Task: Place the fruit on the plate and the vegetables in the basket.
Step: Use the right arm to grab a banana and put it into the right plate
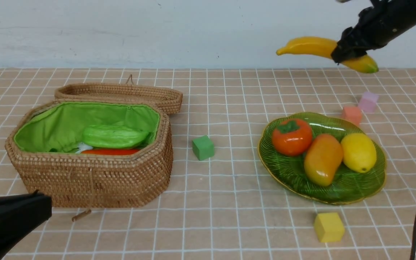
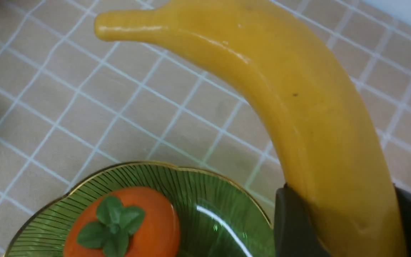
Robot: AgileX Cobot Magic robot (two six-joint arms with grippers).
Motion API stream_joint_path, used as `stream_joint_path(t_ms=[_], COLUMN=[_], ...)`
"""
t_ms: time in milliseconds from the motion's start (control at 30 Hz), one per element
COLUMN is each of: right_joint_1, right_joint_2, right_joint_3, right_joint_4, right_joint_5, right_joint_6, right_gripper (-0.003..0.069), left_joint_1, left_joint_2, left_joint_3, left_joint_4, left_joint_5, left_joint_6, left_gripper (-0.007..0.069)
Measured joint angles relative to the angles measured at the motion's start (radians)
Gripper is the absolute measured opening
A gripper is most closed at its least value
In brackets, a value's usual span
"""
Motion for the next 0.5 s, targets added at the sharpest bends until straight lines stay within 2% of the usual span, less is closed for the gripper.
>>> stream_joint_path(t_ms=[100, 300, 500], right_joint_1=[0.0, 0.007, 0.008], right_joint_2=[-0.041, -0.079, -0.079], right_joint_3=[0.103, 0.386, 0.5], right_joint_4=[-0.047, -0.061, -0.062], right_joint_5=[0.0, 0.001, -0.042], right_joint_6=[0.054, 0.053, 0.053], right_gripper=[0.0321, 0.0321, 0.0321], left_joint_1=[0.0, 0.0, 0.0], left_joint_2=[0.0, 0.0, 0.0], left_joint_3=[0.0, 0.0, 0.0], left_joint_4=[0.0, 0.0, 0.0], left_joint_5=[0.0, 0.0, -0.001], left_joint_6=[0.004, 0.019, 0.059], left_gripper=[0.0008, 0.0008, 0.0008])
